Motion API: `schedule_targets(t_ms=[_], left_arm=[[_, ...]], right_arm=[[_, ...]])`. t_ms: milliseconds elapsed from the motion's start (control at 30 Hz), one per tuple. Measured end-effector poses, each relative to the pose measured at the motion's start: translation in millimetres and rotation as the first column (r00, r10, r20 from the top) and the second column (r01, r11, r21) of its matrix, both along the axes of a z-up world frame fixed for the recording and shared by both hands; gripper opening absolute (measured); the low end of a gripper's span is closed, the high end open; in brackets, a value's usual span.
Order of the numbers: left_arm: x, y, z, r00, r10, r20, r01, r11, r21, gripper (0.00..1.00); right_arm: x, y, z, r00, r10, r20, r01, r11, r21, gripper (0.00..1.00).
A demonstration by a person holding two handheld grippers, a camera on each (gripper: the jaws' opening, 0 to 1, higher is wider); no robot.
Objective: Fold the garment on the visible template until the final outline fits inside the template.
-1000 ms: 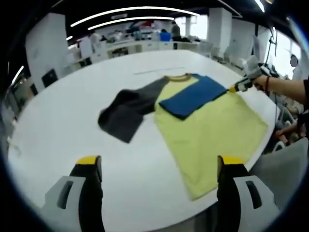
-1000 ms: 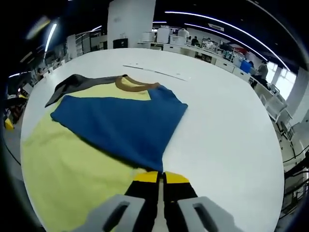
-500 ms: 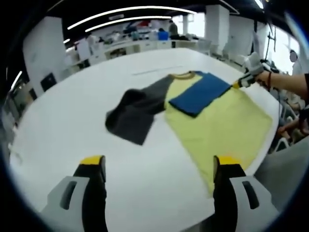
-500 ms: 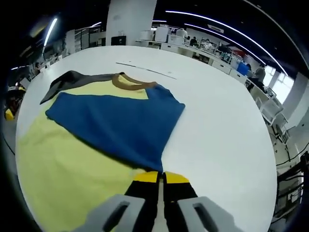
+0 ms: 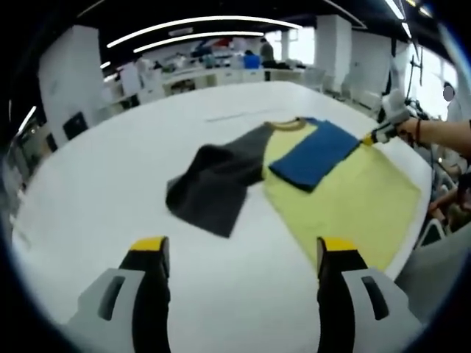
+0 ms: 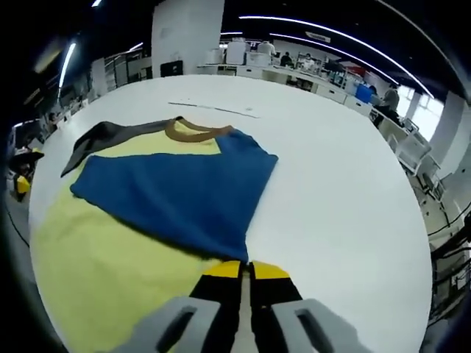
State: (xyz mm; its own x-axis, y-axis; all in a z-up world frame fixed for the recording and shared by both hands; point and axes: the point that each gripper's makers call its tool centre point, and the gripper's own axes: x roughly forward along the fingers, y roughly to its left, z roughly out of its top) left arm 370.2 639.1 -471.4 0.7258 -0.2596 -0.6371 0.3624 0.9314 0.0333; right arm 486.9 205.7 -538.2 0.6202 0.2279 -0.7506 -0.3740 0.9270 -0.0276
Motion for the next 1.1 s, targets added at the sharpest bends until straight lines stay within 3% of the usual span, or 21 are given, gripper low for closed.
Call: schedule_targets(t_ms=[100, 333, 667, 900, 1100], left_arm=[[0.3, 0, -2.2, 1.000, 0.005, -0.009, -0.005, 1.000, -0.002, 0.78], [2.2, -1, -6.0, 1.000, 0.015, -0.027, -0.016, 1.000, -0.006, 0.76], [14.9, 3, -11.6, 0.997, 0.069, -0.035, -0.071, 0.996, -0.045, 0.69], [26.1, 12, -22.7, 0.984, 0.168, -0.055, -0.172, 0.981, -0.092, 0.57], [35.9, 14, -31.1, 0.966, 0.249, -0.065, -0.256, 0.958, -0.128, 0.42]], right_arm=[[0, -3, 1.7, 0.998, -0.058, -0.005, 0.058, 0.996, 0.062, 0.06], [-4, 7, 23.5, 0.998, -0.056, 0.037, 0.050, 0.988, 0.148, 0.31], [-14, 22, 54.9, 0.994, 0.012, 0.108, -0.029, 0.987, 0.159, 0.68], [-29, 30, 76.2, 0.987, 0.044, 0.152, -0.069, 0.984, 0.163, 0.80], [-40, 34, 87.1, 0.983, 0.052, 0.179, -0.081, 0.984, 0.158, 0.80]])
